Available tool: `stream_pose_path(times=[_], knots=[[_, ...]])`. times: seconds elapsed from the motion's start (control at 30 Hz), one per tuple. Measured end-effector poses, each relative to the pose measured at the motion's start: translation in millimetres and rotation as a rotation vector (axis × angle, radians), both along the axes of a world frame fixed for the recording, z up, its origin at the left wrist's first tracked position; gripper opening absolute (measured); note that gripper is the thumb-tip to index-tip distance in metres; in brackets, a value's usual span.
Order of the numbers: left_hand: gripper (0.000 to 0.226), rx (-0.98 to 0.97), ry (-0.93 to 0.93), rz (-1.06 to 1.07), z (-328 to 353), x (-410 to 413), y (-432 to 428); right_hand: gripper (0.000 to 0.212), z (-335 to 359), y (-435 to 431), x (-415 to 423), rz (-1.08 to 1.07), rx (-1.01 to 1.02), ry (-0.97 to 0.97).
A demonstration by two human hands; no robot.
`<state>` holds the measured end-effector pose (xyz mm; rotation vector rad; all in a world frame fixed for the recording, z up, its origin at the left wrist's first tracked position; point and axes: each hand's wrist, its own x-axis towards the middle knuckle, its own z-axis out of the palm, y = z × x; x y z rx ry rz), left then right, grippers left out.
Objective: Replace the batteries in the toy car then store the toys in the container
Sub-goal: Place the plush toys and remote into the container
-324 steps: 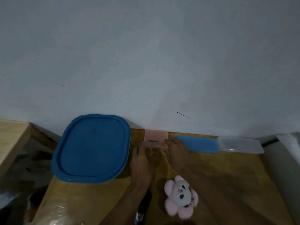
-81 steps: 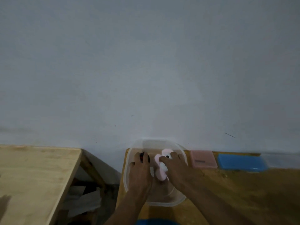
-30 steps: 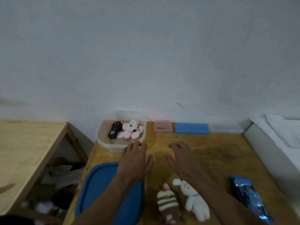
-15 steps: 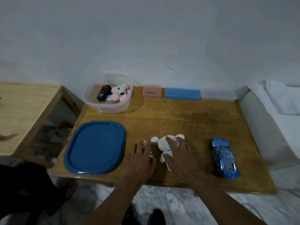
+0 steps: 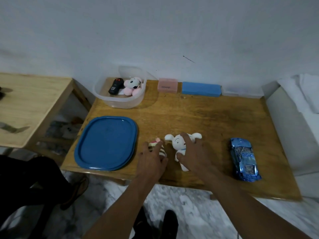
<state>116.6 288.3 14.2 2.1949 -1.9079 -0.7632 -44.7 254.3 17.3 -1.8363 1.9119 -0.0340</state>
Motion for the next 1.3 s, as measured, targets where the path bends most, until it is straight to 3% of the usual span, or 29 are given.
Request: stream_pose_path(times=[0.37, 0.67, 0.87, 1.3], knots=[[0.067, -0.022, 0.088, 0.001, 21, 14, -15, 0.070, 24, -5, 0, -0.042, -0.033, -0.173], [0.065, -0.286, 0.021, 0.022, 98, 70, -78, 0.070, 87, -79, 51, -0.027, -0.260, -0.355], [0.064, -0.381, -0.034, 0.032, 124, 131, -135, 0.068, 110, -133, 113, 0.001, -0.354, -0.372], [0.065, -0.228, -0.025, -0.187, 86, 239, -262, 0.068, 83, -230, 236, -0.164, -0.307, -0.283]])
